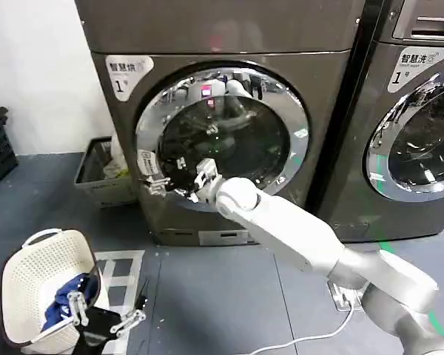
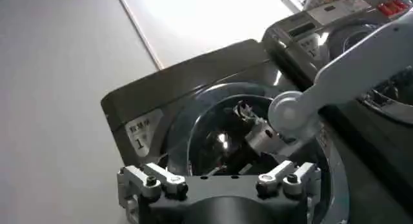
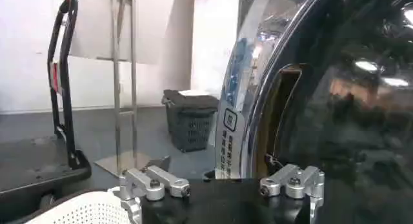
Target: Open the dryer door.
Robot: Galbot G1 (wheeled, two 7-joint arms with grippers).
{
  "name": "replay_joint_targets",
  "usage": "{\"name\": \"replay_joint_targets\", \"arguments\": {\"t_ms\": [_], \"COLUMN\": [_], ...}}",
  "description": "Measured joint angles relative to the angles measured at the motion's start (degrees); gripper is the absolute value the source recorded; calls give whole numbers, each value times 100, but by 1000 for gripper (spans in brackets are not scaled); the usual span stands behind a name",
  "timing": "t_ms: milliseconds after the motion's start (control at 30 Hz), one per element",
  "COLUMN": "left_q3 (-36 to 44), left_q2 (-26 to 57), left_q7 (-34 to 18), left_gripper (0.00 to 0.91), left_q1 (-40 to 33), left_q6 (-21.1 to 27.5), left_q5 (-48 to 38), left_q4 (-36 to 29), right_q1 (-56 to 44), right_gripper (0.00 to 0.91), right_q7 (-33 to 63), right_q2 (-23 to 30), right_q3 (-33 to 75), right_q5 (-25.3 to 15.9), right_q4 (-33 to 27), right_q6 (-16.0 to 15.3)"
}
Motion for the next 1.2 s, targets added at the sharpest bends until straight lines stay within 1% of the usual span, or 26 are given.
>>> {"name": "replay_joint_targets", "arguments": {"t_ms": [567, 867, 1200], "left_q3": [-41, -29, -25], "left_q2": [24, 28, 43], "left_q7": [-4, -5, -3], "left_gripper": [907, 907, 907], "left_q1": [22, 16, 8], "left_q6": [0, 0, 0], "left_q5": [-73, -72, -70], "left_q4": [0, 10, 8], "right_q1": [114, 111, 101], "right_gripper": [907, 907, 907], "right_q7": [-339, -639, -999], "right_q2": [238, 143, -82], "right_q3": [-49, -65, -141], "right_q5": [-31, -39, -32], "right_q4": [-404, -338, -132], "right_q6": [31, 39, 47]}}
